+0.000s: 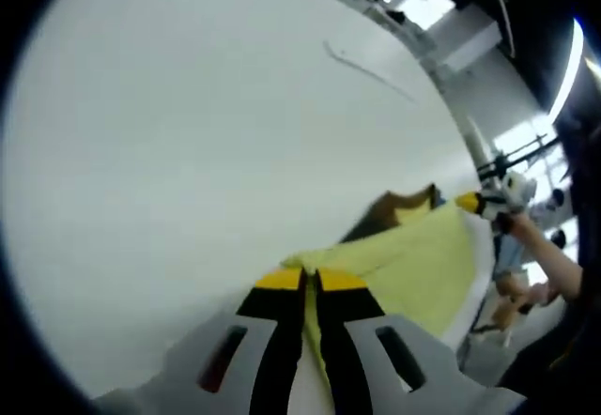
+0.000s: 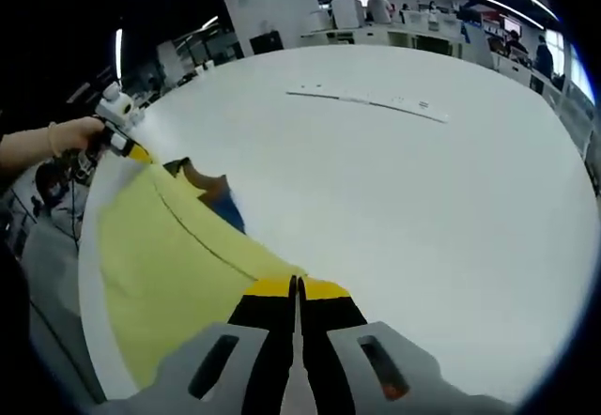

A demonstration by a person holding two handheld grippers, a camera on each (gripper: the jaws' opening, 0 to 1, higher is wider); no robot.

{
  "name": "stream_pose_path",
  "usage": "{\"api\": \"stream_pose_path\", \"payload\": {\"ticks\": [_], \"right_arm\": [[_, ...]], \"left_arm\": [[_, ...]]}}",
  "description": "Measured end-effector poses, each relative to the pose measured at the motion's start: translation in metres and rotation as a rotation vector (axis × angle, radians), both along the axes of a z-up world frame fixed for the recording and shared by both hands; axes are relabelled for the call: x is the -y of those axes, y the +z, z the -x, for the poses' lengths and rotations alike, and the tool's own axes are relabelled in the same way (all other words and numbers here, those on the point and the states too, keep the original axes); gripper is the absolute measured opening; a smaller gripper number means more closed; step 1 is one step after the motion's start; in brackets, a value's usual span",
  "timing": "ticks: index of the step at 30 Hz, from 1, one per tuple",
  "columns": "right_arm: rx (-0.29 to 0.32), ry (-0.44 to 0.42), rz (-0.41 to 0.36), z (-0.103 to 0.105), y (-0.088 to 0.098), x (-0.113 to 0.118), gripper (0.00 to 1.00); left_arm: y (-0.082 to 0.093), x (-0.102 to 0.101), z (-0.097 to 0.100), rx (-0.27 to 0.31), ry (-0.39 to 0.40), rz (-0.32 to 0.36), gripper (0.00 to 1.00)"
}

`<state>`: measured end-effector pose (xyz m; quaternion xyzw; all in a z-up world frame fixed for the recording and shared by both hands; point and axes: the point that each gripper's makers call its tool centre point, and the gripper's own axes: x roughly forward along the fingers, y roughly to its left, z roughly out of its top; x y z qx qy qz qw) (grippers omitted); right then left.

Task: Fold the garment on the visible template until the final outline fits inside the template.

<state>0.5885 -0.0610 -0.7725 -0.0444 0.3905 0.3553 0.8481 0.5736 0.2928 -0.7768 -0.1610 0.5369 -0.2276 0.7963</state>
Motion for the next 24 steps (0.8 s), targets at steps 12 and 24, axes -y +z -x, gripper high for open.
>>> {"api": "stream_pose_path", "payload": {"ticks": [12, 24], "right_arm": [[0.005, -0.001, -0.003, -0.0001, 0.0016, -0.0006, 0.02], [0.047, -0.020, 0.035, -0.0082, 0.0053, 0.0081, 0.01]], "left_arm": [[-0.0020, 0.0002, -0.0004, 0.005, -0.013, -0.007, 0.01], [0.0043, -0.0011, 0.0040, 0.065, -0.103, -0.073, 0.15]]}}
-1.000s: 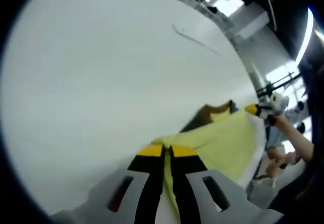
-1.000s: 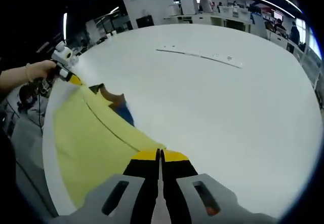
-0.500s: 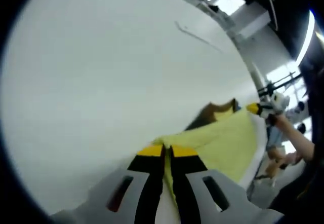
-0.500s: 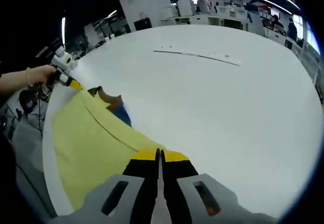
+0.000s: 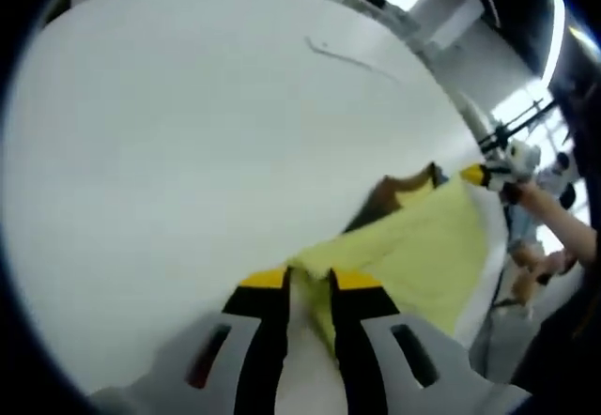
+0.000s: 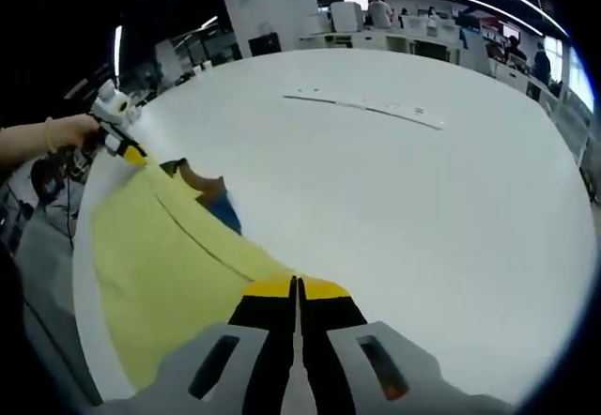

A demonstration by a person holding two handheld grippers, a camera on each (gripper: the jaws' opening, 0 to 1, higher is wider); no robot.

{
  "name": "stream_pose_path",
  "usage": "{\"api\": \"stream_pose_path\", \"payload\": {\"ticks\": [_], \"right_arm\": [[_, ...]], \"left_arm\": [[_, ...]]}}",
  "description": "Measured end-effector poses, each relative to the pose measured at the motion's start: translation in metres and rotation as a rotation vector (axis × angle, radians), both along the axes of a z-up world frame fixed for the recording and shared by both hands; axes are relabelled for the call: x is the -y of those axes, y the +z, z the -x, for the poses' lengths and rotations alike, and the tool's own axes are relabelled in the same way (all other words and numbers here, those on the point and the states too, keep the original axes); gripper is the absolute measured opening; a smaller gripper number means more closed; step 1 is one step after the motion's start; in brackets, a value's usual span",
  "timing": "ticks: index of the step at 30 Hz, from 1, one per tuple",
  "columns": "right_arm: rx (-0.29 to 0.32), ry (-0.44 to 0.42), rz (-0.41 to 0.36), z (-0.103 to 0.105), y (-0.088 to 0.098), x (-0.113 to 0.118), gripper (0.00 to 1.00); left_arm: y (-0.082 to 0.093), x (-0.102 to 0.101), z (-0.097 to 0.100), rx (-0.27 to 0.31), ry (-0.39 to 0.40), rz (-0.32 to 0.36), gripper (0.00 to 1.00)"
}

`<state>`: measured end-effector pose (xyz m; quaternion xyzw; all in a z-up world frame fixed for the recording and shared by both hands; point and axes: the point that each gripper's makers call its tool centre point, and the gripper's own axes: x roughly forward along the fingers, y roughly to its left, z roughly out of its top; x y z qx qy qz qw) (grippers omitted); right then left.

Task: Fold the garment on the visible template until the final outline fits inside the template.

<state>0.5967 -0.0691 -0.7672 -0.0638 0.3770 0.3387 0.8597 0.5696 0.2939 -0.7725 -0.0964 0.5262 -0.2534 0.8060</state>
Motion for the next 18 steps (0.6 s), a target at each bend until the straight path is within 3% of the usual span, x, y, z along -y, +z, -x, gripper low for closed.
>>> {"api": "stream_pose_path", "payload": {"ticks": [4, 14, 18], "right_arm": [[0.008, -0.029, 0.000, -0.002, 0.004, 0.007, 0.01], [0.060, -0.067, 0.018, 0.004, 0.031, 0.023, 0.02], [0.066, -0.070, 0.008, 0.013, 0.040, 0.024, 0.09]], "left_arm": [[0.002, -0.008, 0.000, 0.009, 0.013, -0.030, 0.23], [0.025, -0.023, 0.004, 0.052, 0.048, -0.031, 0.25], [0.037, -0.019, 0.015, 0.077, 0.051, -0.016, 0.25]]}}
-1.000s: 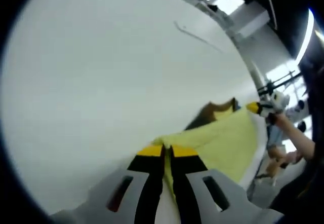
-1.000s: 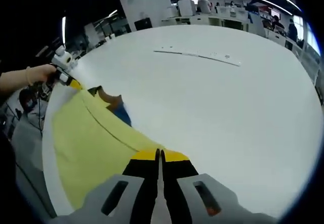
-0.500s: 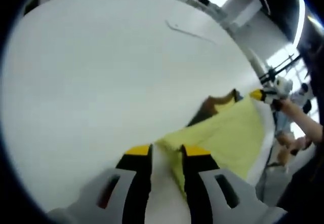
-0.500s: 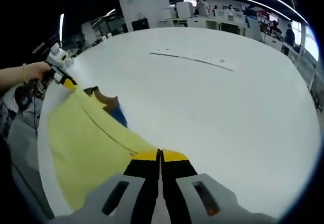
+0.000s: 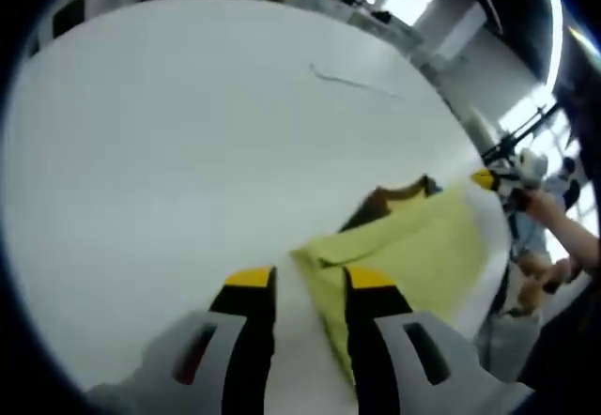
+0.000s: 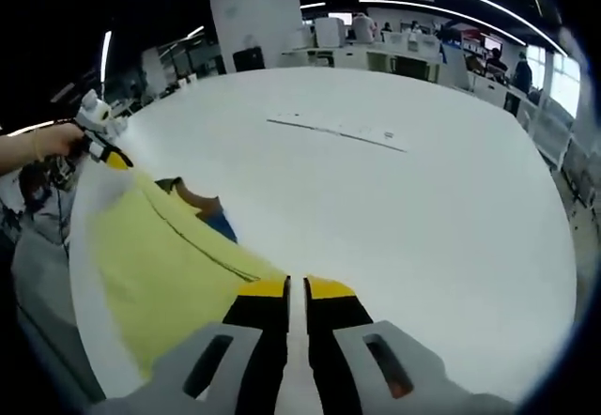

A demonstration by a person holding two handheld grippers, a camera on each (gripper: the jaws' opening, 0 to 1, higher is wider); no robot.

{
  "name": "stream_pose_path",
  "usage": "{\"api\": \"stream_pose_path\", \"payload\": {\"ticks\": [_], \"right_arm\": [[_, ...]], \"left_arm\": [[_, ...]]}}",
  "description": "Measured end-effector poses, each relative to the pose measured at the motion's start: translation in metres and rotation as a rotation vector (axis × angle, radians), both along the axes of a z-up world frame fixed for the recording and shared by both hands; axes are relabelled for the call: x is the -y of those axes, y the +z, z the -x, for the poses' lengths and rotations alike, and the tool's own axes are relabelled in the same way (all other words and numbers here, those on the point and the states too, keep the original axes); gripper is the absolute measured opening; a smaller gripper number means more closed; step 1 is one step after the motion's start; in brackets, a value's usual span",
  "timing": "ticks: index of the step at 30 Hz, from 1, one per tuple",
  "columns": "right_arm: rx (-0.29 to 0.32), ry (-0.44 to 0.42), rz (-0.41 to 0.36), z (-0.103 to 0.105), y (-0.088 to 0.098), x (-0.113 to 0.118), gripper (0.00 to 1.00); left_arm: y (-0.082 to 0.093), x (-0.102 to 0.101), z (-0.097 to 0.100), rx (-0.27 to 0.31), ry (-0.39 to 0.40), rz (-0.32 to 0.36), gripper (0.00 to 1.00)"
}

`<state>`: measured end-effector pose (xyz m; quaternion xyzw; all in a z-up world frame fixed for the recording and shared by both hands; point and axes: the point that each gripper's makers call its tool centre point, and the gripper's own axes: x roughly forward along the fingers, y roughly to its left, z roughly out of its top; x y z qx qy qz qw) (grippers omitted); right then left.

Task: Fold the garment on the visible template until the final outline fits inside the template.

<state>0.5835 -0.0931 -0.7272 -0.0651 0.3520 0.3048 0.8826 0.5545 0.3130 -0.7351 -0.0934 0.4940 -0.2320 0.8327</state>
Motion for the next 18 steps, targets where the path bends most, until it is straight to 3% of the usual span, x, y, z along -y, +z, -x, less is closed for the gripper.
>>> {"api": "stream_pose_path", "payload": {"ticks": [9, 18], "right_arm": [[0.021, 0.003, -0.017, 0.031, 0.029, -0.007, 0.30], [0.032, -0.014, -0.052, 0.073, 0.059, -0.007, 0.40]], "left_arm": [[0.026, 0.014, 0.040, 0.043, -0.043, -0.004, 0.31], [0.058, 0.022, 0.084, 0.089, -0.061, 0.001, 0.42]]}}
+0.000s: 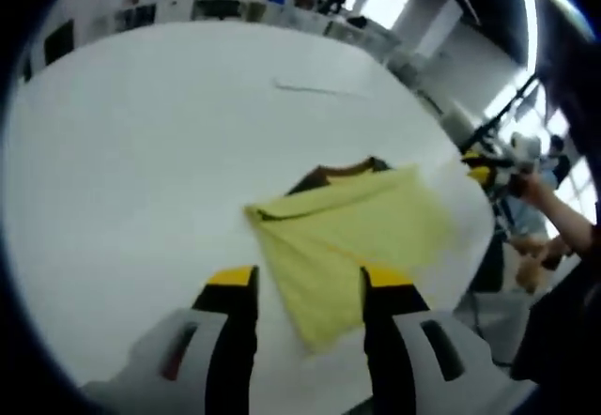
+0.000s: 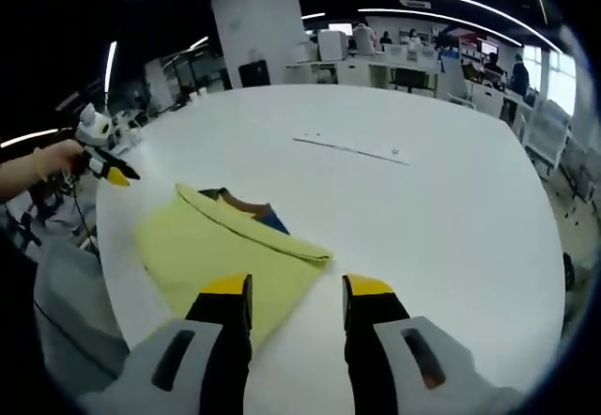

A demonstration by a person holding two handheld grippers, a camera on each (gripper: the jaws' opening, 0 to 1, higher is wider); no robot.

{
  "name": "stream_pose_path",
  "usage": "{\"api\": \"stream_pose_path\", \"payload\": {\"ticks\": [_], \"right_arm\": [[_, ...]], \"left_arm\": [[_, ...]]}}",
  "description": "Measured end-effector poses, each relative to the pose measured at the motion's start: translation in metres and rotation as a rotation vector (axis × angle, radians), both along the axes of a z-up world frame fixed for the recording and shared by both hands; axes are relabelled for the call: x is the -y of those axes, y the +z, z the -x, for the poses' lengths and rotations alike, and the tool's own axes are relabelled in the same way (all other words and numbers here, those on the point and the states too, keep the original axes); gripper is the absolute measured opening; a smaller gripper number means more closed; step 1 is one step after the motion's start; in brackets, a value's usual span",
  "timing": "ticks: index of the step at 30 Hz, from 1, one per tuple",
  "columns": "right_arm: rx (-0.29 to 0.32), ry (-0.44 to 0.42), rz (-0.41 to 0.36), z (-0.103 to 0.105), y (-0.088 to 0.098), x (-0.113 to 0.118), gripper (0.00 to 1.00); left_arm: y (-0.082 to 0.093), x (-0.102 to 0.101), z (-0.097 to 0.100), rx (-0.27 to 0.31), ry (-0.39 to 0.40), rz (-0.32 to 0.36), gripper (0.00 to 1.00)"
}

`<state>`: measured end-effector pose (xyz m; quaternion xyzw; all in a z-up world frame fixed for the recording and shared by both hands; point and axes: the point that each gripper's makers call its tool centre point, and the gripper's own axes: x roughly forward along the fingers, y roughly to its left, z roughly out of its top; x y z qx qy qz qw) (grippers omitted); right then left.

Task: Fold the garment on the visible template until the final outline fits inside the template.

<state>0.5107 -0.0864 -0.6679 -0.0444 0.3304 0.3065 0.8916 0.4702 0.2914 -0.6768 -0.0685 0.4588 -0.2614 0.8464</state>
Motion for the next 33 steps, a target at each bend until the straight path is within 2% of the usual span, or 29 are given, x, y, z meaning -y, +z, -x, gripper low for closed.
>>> {"api": "stream_pose_path", "payload": {"ticks": [4, 6, 8, 10, 15, 20, 24, 27, 33], "right_arm": [[0.003, -0.010, -0.015, 0.023, 0.012, -0.001, 0.46], [0.005, -0.021, -0.027, 0.034, 0.018, -0.001, 0.50], [-0.003, -0.045, -0.074, 0.044, 0.027, -0.003, 0.54], [0.009, -0.062, -0.118, 0.053, 0.037, -0.005, 0.57], [0.018, -0.066, -0.123, 0.078, 0.049, -0.005, 0.61], [-0.006, -0.063, -0.102, 0.102, 0.050, -0.004, 0.69], [-0.004, -0.053, -0.097, 0.122, 0.051, -0.004, 0.74], [-0.010, -0.046, -0.101, 0.134, 0.049, -0.005, 0.81], [-0.025, -0.034, -0.090, 0.151, 0.042, -0.004, 0.91]], "left_arm": [[0.012, 0.005, 0.024, 0.016, 0.003, 0.029, 0.46], [0.016, 0.006, 0.036, 0.017, -0.002, 0.022, 0.50], [0.022, 0.005, 0.046, 0.037, -0.006, 0.004, 0.54], [0.030, 0.007, 0.056, 0.054, 0.000, 0.016, 0.56], [0.041, 0.011, 0.079, 0.074, -0.006, 0.023, 0.61], [0.048, 0.006, 0.099, 0.105, -0.039, -0.043, 0.67], [0.055, 0.005, 0.112, 0.124, -0.045, -0.049, 0.74], [0.059, 0.005, 0.120, 0.134, -0.047, -0.044, 0.80], [0.057, 0.003, 0.128, 0.146, -0.052, -0.074, 0.97]]}}
